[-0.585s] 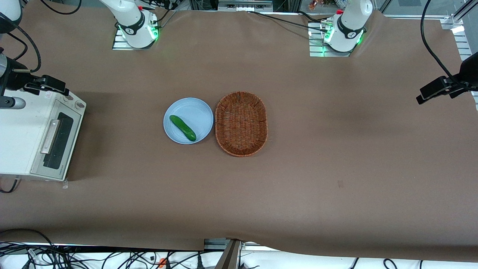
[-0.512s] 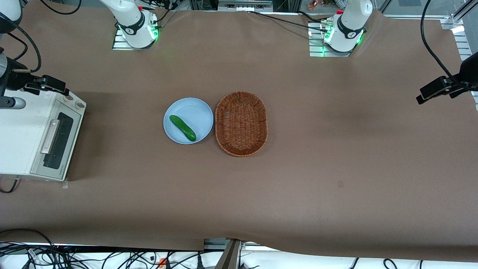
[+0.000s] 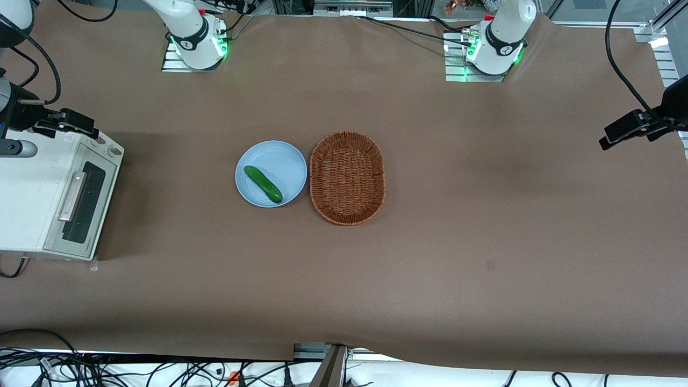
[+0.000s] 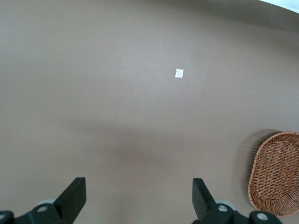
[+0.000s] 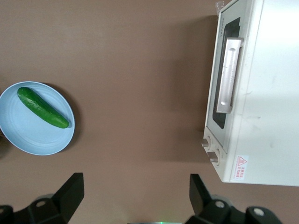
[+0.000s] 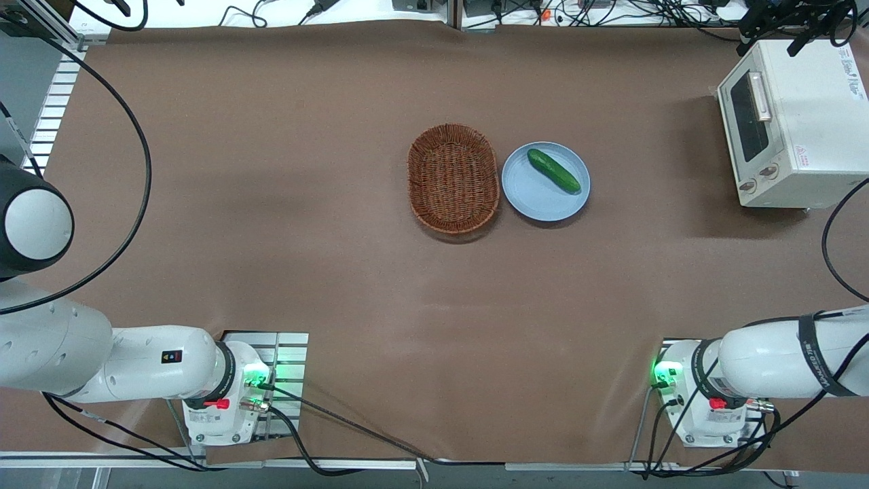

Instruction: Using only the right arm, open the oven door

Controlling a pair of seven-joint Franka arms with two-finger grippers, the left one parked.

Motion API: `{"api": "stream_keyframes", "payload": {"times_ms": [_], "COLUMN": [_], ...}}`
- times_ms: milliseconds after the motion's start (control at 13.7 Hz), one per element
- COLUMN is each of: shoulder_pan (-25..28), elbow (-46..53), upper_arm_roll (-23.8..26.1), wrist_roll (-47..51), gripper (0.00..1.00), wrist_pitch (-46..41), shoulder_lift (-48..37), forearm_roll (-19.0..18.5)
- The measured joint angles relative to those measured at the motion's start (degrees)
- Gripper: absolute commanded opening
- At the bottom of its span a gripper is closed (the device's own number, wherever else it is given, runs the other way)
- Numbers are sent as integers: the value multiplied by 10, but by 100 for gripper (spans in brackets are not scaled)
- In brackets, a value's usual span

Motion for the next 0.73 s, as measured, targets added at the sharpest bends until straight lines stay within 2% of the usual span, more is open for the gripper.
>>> {"api": "stream_keyframes", "payload": {"times_ms": [732], "shoulder_pan": [0], "elbow": [25], "upper_arm_roll": [1], "wrist_roll": [-2], "gripper": [100], "wrist_pitch": [4], "shoulder_lift": [29], "forearm_roll": [-7]}}
